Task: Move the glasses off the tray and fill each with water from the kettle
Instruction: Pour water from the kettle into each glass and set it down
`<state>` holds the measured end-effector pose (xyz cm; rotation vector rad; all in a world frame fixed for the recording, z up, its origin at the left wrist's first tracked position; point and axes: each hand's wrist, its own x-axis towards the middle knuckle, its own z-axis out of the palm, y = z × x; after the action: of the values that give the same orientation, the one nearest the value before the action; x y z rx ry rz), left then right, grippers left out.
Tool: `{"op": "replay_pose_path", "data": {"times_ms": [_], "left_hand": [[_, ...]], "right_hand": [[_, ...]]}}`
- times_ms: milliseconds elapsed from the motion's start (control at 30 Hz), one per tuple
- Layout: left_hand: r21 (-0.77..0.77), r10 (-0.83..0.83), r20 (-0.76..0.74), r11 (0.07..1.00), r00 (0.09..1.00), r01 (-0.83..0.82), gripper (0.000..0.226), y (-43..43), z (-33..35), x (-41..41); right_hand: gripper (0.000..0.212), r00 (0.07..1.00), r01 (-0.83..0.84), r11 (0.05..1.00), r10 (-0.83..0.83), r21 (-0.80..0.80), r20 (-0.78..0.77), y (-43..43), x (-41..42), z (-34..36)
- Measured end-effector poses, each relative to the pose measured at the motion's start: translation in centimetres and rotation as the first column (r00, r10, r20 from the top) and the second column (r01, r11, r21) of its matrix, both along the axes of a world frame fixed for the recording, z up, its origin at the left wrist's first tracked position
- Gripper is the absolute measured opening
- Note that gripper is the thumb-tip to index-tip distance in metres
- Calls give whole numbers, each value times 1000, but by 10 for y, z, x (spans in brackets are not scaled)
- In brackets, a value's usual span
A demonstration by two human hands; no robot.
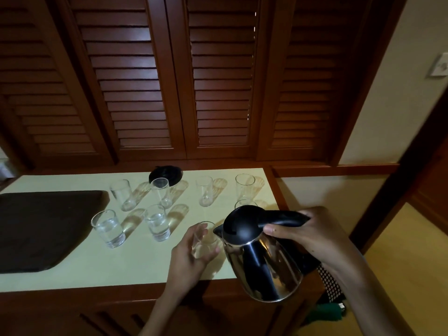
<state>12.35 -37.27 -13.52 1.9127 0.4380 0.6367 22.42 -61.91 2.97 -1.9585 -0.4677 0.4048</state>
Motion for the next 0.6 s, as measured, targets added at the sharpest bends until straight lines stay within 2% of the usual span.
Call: {"op": "replay_pose_path", "data": {"times_ms": [200,300,433,500,600], "left_hand": [[59,-14,-19,998,1000,15,57,-5,4,-9],[57,-17,-16,998,1000,18,56,-5,5,-11],[57,-33,-10,998,999,34,54,-5,7,-13],[62,-35,-6,997,999,35,54,-5,6,-15],[61,-35,-3,998,999,35,55,-5,5,-16]], "right_hand": [[40,989,-44,994,57,-97,135,7,-3,6],[49,982,-48,987,74,-152,172,11,-3,7],[48,977,-52,978,92,-202,193,13,-4,11],[58,975,-51,972,99,-230,201,14,-3,12],[91,973,-32,961,93,-276,209,15,0,12]]}}
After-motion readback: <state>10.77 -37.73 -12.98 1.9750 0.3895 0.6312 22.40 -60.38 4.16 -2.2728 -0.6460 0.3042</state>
